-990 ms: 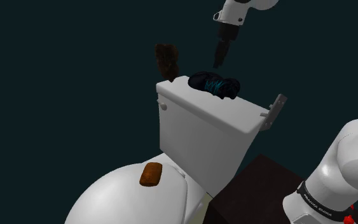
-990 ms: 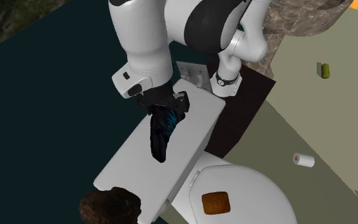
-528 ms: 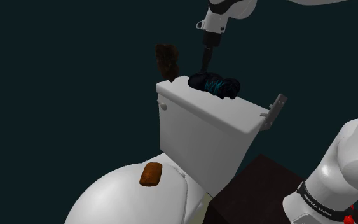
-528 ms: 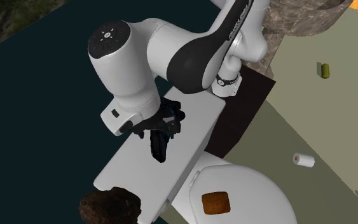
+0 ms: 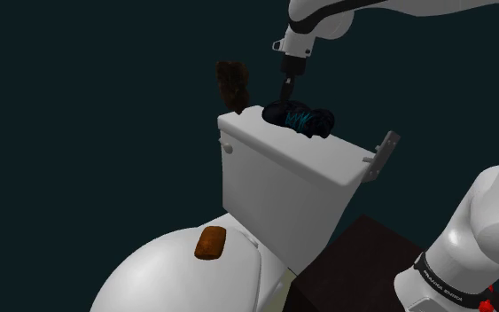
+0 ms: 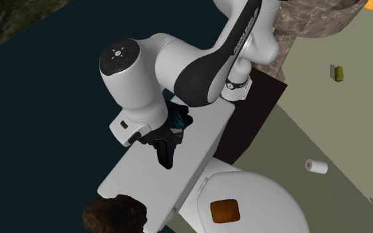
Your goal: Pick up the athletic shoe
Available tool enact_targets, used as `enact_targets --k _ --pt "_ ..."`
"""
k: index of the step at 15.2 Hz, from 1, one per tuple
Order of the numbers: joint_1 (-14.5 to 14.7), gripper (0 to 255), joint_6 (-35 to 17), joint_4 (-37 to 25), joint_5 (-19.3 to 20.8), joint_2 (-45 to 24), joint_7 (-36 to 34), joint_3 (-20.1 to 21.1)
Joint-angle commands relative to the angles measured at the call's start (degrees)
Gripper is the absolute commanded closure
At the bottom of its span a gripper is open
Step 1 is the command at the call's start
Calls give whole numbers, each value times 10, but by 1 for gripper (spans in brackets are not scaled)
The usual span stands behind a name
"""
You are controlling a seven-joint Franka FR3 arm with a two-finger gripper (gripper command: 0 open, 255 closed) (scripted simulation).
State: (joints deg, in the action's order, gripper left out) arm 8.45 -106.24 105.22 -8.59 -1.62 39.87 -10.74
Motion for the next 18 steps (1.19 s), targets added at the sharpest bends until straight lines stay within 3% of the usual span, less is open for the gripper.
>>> enact_targets --k 1,8,18 --pt "0 255 -1 1 0 0 0 0" --pt "0 255 0 -1 0 -1 0 0" --pt "-1 255 76 -76 3 0 -10 -1"
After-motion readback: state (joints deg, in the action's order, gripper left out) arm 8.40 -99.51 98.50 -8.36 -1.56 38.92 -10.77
